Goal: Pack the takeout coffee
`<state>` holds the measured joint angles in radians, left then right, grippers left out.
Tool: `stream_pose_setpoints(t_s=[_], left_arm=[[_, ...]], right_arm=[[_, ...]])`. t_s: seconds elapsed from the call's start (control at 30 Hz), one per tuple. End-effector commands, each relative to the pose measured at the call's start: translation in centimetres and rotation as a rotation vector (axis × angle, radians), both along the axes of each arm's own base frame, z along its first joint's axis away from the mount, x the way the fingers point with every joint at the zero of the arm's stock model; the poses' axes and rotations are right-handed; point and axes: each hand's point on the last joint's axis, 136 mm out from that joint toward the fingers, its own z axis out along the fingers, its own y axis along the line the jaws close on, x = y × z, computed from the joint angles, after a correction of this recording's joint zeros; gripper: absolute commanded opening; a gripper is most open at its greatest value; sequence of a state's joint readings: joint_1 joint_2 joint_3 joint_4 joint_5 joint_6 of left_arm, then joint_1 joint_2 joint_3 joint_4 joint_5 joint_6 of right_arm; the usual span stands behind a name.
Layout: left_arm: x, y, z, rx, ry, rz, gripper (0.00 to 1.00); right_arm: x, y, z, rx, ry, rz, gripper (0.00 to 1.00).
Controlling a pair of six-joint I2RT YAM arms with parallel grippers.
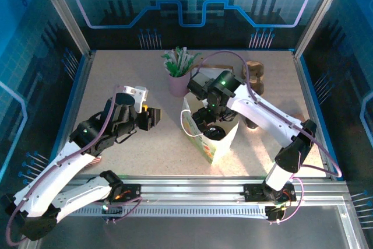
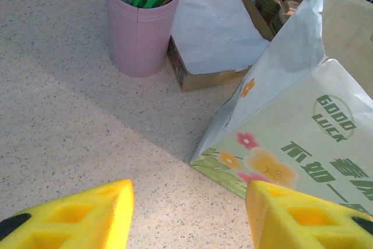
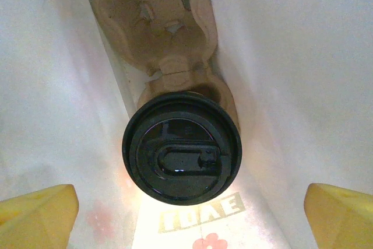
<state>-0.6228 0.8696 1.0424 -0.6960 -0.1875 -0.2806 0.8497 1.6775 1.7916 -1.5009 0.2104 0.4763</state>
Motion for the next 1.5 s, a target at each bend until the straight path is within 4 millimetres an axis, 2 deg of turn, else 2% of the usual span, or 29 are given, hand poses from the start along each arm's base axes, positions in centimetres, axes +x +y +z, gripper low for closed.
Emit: stream_pose_setpoints(t_s=[0.0, 0.5, 0.83, 1.1, 1.2, 1.33, 1.47], left_arm=[[0.1, 0.4, -0.4, 0.031, 0.0, 0.005, 0.54], [0.1, 0.5, -0.5, 0.035, 0.003, 0.007, 0.54], [0.1, 0.5, -0.5, 0.035, 0.003, 0.006, 0.54], [0.1, 0.6, -0.5, 0.036, 0.002, 0.009, 0.54], [0.2, 0.5, -0.6, 0.034, 0.008, 0.009, 0.54], [0.0, 0.1, 0.4, -0.006, 0.013, 0.004, 0.54], [-0.6, -0.4, 2.4, -0.084, 0.027, 0.003, 0.58]], right_arm=[[-0.3, -0.8, 1.7, -0.005, -0.029, 0.011, 1.0], [-0.5, -0.5, 4.6, 0.003, -0.078, 0.036, 1.0], [-0.5, -0.7, 7.7, 0.005, -0.139, 0.052, 1.0], [-0.6, -0.5, 10.3, 0.072, -0.188, 0.064, 1.0], [-0.5, -1.4, 11.9, 0.096, -0.242, 0.049, 1.0], [-0.4, -4.8, 13.7, 0.107, -0.312, -0.034, 1.0], [-0.6, -8.3, 13.3, 0.093, -0.308, -0.131, 1.0]])
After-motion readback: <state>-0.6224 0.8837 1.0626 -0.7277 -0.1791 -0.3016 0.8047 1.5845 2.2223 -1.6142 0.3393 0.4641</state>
